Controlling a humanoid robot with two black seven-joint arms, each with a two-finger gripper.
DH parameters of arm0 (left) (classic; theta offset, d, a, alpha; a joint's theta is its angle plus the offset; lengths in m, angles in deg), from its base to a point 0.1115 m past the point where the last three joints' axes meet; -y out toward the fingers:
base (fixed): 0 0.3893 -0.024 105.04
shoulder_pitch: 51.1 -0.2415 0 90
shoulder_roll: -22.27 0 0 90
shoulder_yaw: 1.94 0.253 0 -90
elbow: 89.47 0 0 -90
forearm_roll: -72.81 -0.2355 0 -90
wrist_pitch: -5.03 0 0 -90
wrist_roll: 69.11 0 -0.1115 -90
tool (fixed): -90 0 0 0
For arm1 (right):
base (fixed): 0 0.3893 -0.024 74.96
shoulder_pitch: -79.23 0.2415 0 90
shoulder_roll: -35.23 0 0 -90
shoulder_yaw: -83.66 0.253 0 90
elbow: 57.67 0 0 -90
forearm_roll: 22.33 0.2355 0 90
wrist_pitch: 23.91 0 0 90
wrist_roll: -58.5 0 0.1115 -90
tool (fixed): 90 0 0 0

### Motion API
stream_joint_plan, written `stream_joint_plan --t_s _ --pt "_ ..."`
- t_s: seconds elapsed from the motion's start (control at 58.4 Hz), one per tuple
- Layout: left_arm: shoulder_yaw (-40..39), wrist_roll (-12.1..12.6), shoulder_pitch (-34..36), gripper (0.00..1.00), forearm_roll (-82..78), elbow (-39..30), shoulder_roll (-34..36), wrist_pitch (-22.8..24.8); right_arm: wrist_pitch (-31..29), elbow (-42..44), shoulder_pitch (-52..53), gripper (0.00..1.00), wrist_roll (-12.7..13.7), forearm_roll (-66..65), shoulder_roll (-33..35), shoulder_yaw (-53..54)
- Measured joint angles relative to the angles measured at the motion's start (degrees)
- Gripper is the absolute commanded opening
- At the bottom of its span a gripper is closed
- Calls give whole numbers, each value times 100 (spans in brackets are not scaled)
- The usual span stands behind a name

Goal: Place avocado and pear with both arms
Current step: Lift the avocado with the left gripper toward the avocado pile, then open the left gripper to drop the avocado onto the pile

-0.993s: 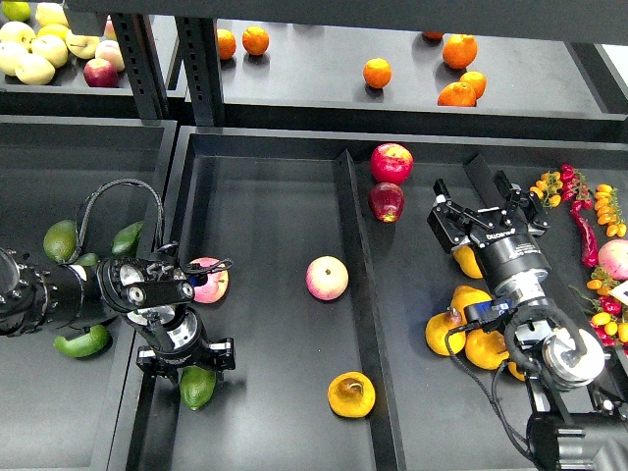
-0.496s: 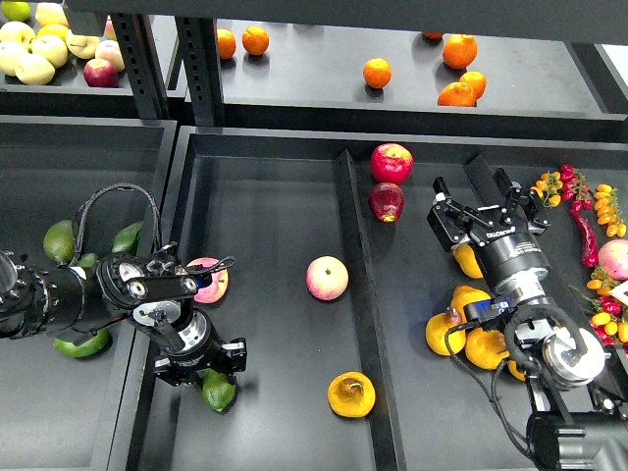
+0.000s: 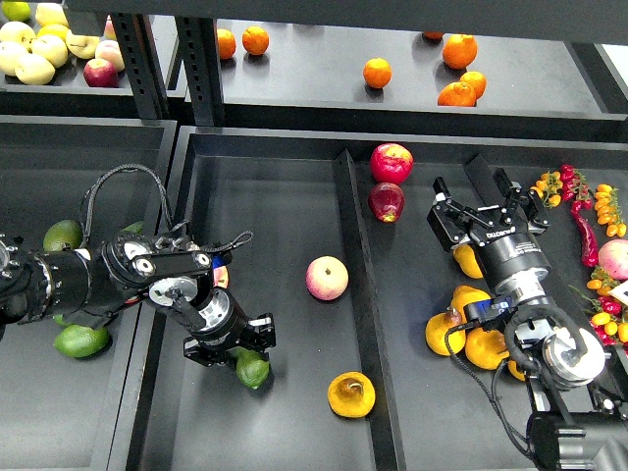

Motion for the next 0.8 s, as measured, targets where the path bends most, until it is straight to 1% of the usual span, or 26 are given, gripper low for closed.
stream_joint_plan --t_s 0.257,0.445,0.685,0.804 --pt "-309 1 219 11 -18 26 677 -4 -8 0 -34 99 14 0 0 -4" --pt "-594 0 367 11 -19 53 1104 -3 -146 0 -34 99 59 0 0 -125" --pt "-791 0 504 12 -24 136 1658 -3 -181 -28 -40 99 68 0 0 -174" --pt "-819 0 505 12 -30 288 1911 -4 -254 -54 -24 99 94 5 0 -218"
